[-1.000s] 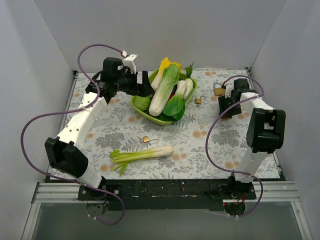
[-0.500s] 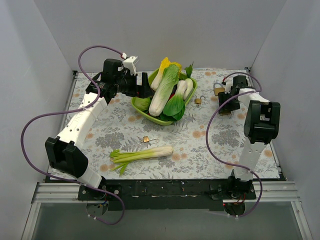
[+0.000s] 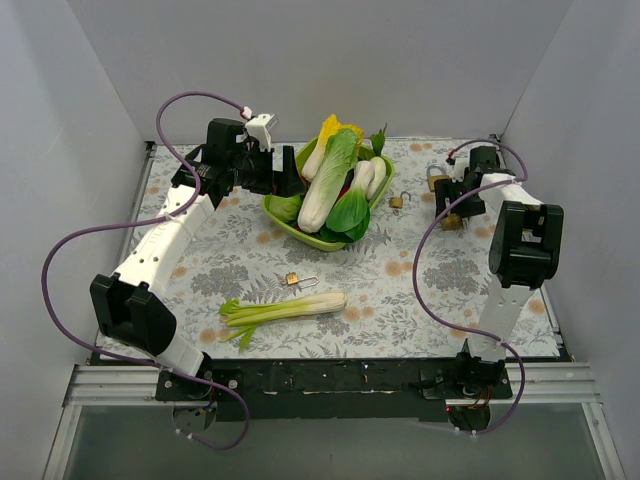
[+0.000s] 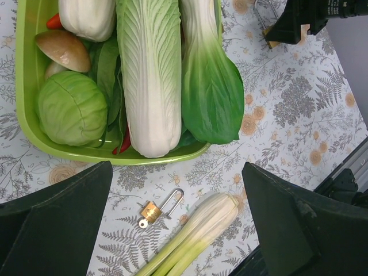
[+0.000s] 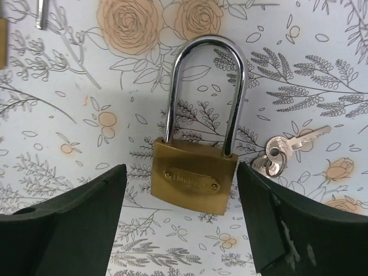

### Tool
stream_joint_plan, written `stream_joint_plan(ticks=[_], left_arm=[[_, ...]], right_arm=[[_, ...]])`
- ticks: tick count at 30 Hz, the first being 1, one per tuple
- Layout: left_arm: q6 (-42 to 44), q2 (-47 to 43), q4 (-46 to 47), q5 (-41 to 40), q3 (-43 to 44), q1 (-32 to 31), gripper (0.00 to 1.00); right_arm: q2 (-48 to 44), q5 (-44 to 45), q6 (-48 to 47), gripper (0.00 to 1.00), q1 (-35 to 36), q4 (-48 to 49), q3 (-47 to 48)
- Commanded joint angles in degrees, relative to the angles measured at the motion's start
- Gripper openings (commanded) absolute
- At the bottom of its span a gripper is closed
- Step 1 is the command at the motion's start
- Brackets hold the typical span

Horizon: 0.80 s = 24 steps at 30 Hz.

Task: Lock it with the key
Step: Place the lock at the center of the board, then pick up the lock from the center of the board.

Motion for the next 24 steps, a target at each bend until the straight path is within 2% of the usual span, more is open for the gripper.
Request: stream_joint_plan(ticks=[1,5,11,17,24], left_arm=[[-0.5,-2.3,0.2,-0.8,-0.6,0.2,0.98],[-0.9,-2.7,0.2,0.1,-0.6,0.5,0.98],[-1.7,-2.0,-0.5,2.5,-0.1,2.1,0.98],[-1.5,-1.2,-2.3,1.9,1.9,3.5,0.98],[-0.6,-2.0,-3.9,0.8,1.4,3.8,0.98]], right_arm=[[-5.8,-2.5,0.3,0.85,-0.2,-1.4,4.1],[-8.4,-6.4,1.0,0.86,0.1,-2.9,5.9],[-9.1,-10.9,4.1,0.86,4.2,0.9,5.7],[-6.9,-3.8,8.0,0.84,11.9,5.5,5.2],[-4.3,4.3,13.0,0.81,14.0,10.5,2.7]])
